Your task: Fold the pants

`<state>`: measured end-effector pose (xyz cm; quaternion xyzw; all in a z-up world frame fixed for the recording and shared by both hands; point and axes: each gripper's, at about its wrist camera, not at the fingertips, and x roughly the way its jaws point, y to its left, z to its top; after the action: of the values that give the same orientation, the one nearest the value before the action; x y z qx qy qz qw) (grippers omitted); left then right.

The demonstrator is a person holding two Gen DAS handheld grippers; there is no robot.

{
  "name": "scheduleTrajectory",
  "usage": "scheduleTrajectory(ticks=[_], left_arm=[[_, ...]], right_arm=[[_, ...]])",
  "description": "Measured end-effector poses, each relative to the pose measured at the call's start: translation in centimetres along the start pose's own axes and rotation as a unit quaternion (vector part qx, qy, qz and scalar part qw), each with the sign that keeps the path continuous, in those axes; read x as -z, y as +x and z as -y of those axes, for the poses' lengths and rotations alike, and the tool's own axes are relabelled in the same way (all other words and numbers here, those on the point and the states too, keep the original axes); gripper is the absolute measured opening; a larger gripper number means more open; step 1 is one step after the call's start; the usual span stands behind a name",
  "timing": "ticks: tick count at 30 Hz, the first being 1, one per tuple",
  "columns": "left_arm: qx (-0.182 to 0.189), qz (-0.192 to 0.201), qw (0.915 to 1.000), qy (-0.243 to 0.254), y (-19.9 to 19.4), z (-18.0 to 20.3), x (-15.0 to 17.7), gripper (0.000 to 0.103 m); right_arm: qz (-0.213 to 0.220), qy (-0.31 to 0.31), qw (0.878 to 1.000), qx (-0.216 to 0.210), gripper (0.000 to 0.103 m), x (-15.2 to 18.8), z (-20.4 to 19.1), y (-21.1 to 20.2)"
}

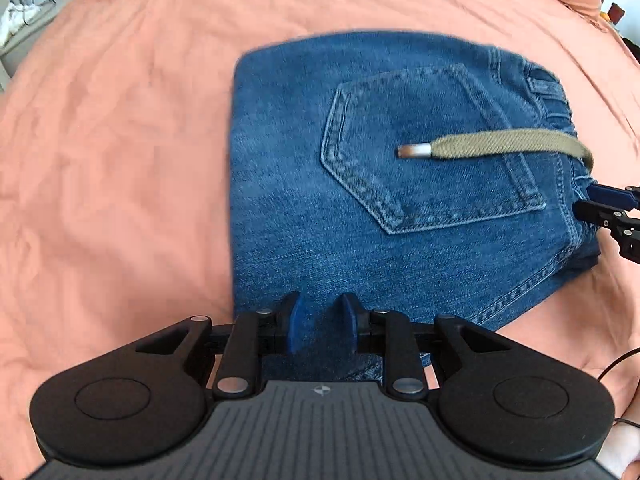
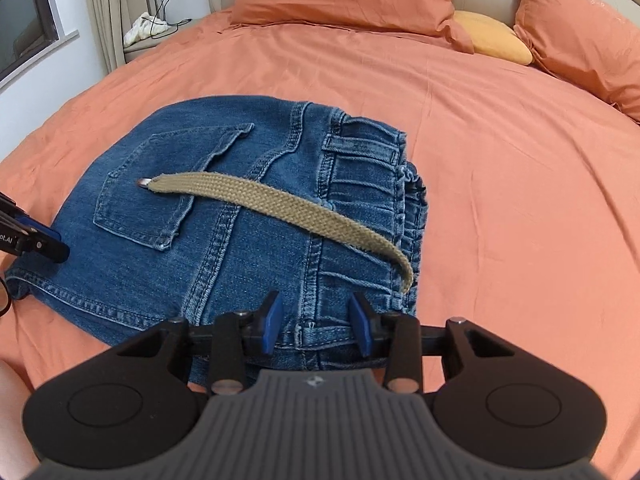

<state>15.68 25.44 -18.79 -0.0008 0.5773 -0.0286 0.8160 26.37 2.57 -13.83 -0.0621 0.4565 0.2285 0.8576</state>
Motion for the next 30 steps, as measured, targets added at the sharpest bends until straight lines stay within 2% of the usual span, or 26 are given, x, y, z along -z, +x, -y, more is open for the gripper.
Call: scheduleTrajectory(ticks=[4,8,12,15,17,19,21,25,27,29,30], left_arm=[[-0.016,0.016,0.9997,-0.005,-3.3,0.1,-0.3,0.030],[-0.029,0.051,0.9983,0.004,-8.6,0.7,-0.7,0.030],[-0.033,0.096,0.9949,0.002,-15.1,1.0,-1.4,0.030],[-0.054,0.117,0.9916,0.011,-19.9,1.6,-1.3,0.030],[-0.071,0.133,0.9884,0.016,-22.8,2.1,-0.9,0.035],[-0.085,0.160,0.9834,0.014,-24.9,2.7,0.0,0.041],[-0.090,0.180,0.9794,0.009,-26.0,3.4,1.2,0.044],[-0.083,0.234,0.9686,-0.003,-25.7,5.8,4.2,0.044],[-0.078,0.253,0.9643,-0.010,-25.0,6.7,5.7,0.049],[-0.095,0.266,0.9590,-0.024,-24.2,7.7,6.9,0.060],[-0.106,0.269,0.9569,-0.032,-23.8,8.1,7.5,0.061]], right_arm=[[0.011,0.002,1.000,-0.006,0.036,-1.1,0.1,-1.9],[0.047,-0.007,0.999,-0.016,0.040,-2.5,-0.4,-5.7],[0.093,-0.018,0.995,-0.024,0.050,-4.0,-1.2,-10.8],[0.120,-0.017,0.992,-0.038,0.059,-4.7,-1.7,-14.8],[0.139,-0.019,0.989,-0.045,0.059,-4.7,-2.0,-17.3],[0.160,-0.021,0.986,-0.049,0.072,-4.4,-2.4,-19.6],[0.179,-0.023,0.982,-0.049,0.076,-3.6,-2.7,-21.5],[0.208,-0.027,0.977,-0.039,0.084,-0.8,-3.7,-24.3],[0.222,-0.032,0.974,-0.030,0.088,0.9,-4.3,-25.3],[0.236,-0.034,0.971,-0.021,0.093,2.7,-5.0,-25.9],[0.241,-0.033,0.970,-0.015,0.096,3.6,-5.3,-26.1]])
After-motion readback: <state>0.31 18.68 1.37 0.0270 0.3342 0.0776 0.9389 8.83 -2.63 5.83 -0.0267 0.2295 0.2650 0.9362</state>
